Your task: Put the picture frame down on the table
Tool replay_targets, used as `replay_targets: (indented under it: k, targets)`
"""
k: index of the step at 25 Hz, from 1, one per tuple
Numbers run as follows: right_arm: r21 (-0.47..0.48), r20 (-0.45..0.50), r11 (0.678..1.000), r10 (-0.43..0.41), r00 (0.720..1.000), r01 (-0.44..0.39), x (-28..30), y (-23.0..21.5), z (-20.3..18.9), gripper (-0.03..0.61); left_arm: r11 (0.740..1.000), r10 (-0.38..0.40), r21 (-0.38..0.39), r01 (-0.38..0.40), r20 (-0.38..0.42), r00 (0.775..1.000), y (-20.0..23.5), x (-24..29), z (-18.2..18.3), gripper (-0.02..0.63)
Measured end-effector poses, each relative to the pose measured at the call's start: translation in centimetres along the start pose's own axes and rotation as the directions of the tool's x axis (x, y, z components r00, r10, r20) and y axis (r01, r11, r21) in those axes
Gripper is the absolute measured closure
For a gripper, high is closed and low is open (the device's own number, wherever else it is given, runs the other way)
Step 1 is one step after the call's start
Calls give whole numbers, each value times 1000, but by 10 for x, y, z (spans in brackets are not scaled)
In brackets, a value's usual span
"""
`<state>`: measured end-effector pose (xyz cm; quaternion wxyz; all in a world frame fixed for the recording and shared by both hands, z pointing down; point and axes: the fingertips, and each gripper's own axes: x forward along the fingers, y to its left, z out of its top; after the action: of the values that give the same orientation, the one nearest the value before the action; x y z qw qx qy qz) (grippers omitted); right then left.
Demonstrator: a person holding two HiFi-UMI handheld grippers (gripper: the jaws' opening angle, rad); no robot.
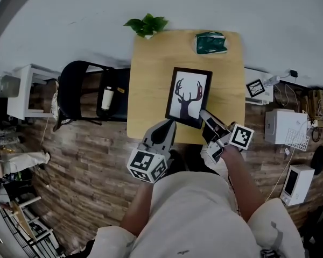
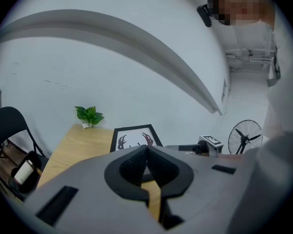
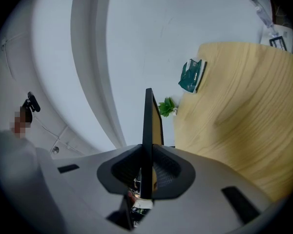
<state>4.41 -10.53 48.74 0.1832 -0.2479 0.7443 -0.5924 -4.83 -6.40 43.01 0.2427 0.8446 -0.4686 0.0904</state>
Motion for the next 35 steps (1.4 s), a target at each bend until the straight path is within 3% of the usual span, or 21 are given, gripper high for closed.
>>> replay_targets:
  k: [14,35]
  targets:
    - [-12,-52,999,-42,998,42,4,-28,-6,512,1000,7,-19,-7,8,1000,7,4,-7,607]
    - [29,-83,985,-169,982,172,10,-87,-41,512,999,-9,-39,7,-49,999,33,13,-41,607]
